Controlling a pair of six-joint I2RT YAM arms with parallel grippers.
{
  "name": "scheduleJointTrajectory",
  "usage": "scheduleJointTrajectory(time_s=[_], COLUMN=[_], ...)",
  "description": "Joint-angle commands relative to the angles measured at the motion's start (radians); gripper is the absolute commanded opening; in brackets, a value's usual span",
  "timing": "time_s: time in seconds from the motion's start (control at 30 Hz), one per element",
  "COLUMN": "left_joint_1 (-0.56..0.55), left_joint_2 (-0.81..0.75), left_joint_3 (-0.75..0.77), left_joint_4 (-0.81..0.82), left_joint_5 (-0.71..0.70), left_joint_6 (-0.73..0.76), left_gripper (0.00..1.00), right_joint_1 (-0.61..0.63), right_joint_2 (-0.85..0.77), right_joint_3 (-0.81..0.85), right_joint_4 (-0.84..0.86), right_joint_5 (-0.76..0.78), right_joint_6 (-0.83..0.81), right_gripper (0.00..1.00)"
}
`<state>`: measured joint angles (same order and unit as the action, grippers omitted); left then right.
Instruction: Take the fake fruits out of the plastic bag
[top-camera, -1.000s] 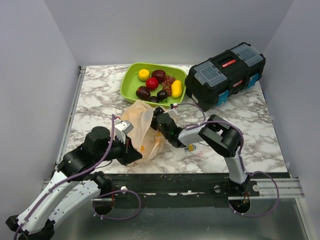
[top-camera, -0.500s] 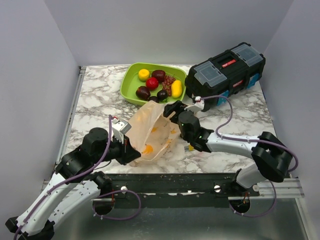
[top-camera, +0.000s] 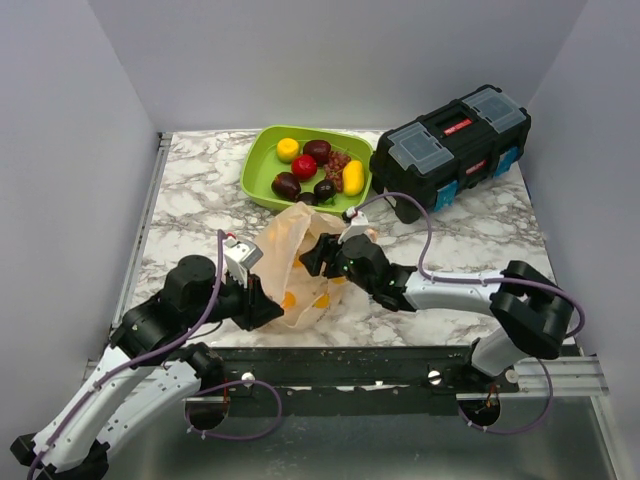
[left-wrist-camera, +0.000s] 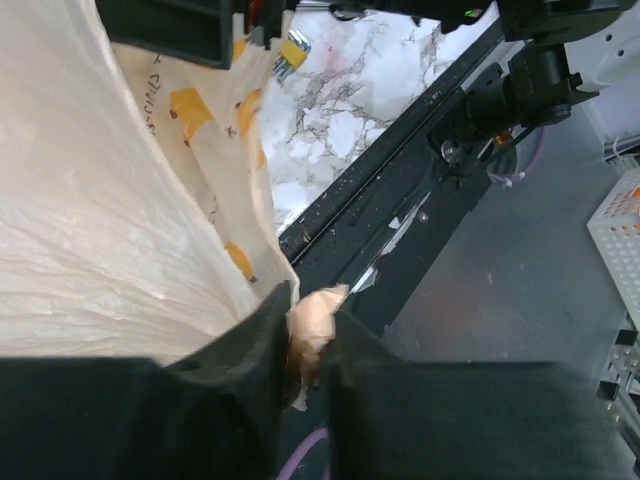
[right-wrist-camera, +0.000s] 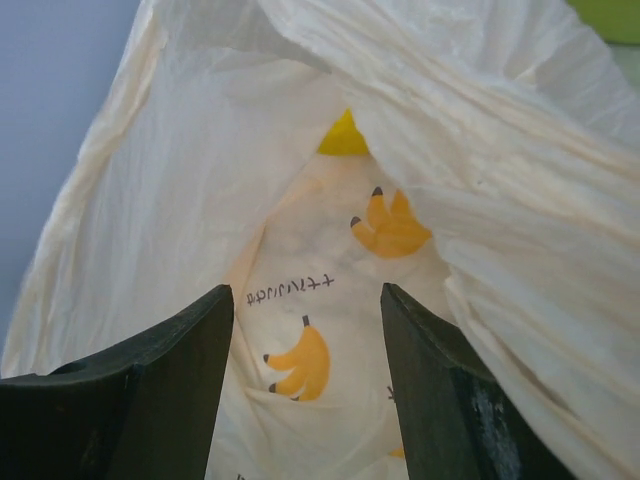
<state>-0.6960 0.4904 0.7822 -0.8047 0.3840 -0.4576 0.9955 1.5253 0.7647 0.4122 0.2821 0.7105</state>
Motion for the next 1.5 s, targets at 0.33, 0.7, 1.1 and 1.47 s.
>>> scheduleJointTrajectory(time_s=[0.33, 0.7, 1.1, 1.47], left_joint_1=[-0.006, -0.003, 0.007, 0.004], left_joint_2=[0.117, 0.531, 0.836, 0.74], left_joint_3=[0.339, 0.407, 0.499, 0.47], left_joint_4=[-0.135, -0.012, -0.053, 0.061], left_joint_5=[-0.363, -0.459, -0.568, -0.508], left_joint_6=[0.068, 0.159, 0.229, 0.392], left_gripper=[0.99, 0.99, 0.54, 0.0], right_joint_1=[0.002, 0.002, 0.003, 0.005], right_joint_2=[0.106, -0.019, -0.08, -0.093], right_joint_3=[0.043, -0.053, -0.132, -0.108], right_joint_4=[0.139, 0.132, 0.16, 0.142], right_joint_5=[-0.083, -0.018, -0.036, -0.157], right_joint_6=[0.029, 0.08, 0.086, -0.025], right_gripper=[0.58, 0.58, 0.58, 0.69])
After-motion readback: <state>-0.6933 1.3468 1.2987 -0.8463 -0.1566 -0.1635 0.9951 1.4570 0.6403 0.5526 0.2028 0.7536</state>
